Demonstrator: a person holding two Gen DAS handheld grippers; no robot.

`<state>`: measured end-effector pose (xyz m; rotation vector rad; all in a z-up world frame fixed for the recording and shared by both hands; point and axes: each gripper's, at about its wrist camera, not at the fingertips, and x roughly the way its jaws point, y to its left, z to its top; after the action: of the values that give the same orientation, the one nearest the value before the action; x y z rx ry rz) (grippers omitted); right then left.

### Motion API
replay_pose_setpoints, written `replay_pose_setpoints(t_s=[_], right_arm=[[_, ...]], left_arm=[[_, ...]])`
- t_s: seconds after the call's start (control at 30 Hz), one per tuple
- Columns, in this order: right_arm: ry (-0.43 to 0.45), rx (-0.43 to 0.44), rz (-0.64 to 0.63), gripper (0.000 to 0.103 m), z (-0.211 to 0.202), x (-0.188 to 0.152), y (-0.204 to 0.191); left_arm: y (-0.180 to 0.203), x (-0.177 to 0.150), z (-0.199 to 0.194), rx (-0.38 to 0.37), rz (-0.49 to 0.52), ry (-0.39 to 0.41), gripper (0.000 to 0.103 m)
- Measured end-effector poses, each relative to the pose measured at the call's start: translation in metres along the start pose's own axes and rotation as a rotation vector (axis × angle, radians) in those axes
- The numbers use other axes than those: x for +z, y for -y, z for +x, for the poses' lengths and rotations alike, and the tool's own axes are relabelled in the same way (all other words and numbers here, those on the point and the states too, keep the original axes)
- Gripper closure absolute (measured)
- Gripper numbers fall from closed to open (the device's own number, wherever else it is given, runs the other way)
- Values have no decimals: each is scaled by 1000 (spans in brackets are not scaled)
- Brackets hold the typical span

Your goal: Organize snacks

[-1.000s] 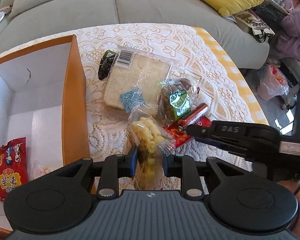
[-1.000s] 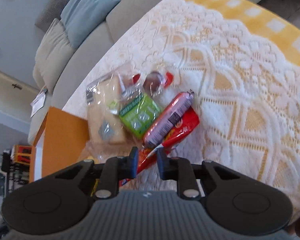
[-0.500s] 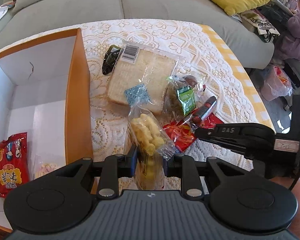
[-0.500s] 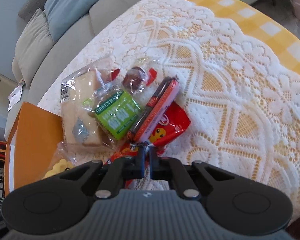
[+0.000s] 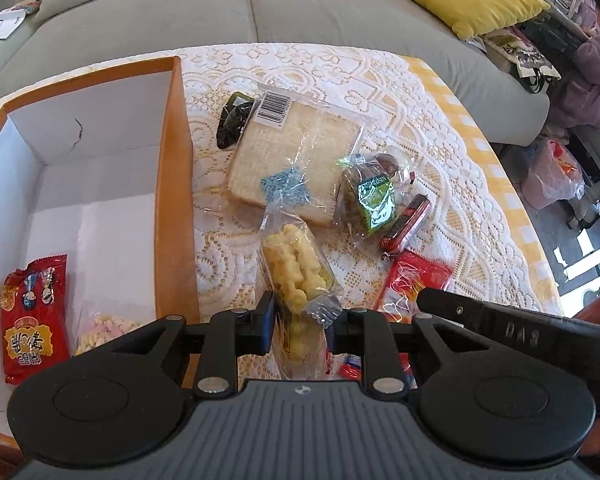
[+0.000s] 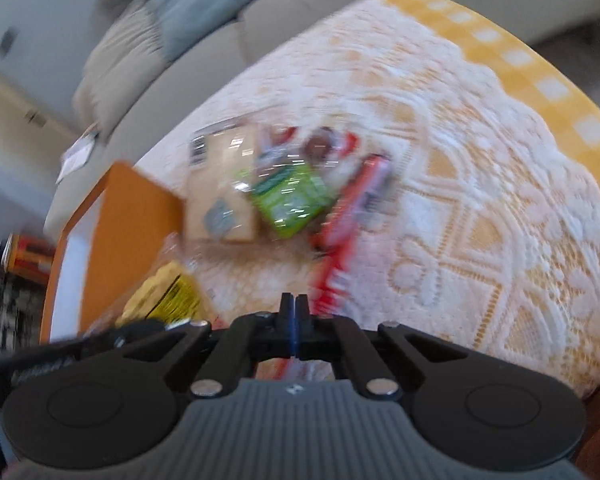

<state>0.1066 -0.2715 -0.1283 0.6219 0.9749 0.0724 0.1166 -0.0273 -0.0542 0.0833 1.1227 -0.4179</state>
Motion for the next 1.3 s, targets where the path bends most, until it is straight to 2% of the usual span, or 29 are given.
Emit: replay_pose_setpoints(t_s=[0.07,0.13,0.2,0.27,0.33,0.37,0.4,0.57,0.7,0.77,0.93,1.03,1.1,1.2,1.3], right_arm=[[-2,-6,-113,103,-2,-4,-15],[-1,-28,-155,103,1,-5,-22],[11,-92,-130,103,4,-7,-15],[9,-165,-52,100,8,-7,0],[-13,-204,51,82,14,-6,16],[-25,-201,85,53,15,-7,23],[-35,-207,109,30,18,-8,26],[-11,-290,127,17,28,-12,12],[37,-412,31,19,44,-16,-18],[13,-454,16,25,57,-21,-24],[20,-549,-125,25,76,-35,-39],[23,-541,-170,28,77,-38,-40],[20,-526,-191,35,73,-38,-38],[17,-499,-199,44,67,-38,-35],[13,-469,-195,47,62,-37,-34]], left_arm=[[-1,-1,-2,0,-4,2,76],[-1,-2,-3,1,-6,5,76],[-1,-3,-4,0,-9,7,76],[-1,-4,-3,3,-8,8,76],[0,-4,-1,8,-12,5,76],[0,-5,-1,9,-12,4,76],[0,-5,-1,11,-10,3,76],[-2,-5,-1,10,-16,9,76],[-8,-5,-3,-4,-30,12,76],[-9,-5,-3,-7,-32,13,76],[-11,-5,-3,-11,-38,14,76],[-13,-5,-1,-11,-47,9,76],[-14,-5,-1,-7,-46,7,75],[-12,-4,1,25,-35,5,75],[-8,-3,4,60,-7,10,74]])
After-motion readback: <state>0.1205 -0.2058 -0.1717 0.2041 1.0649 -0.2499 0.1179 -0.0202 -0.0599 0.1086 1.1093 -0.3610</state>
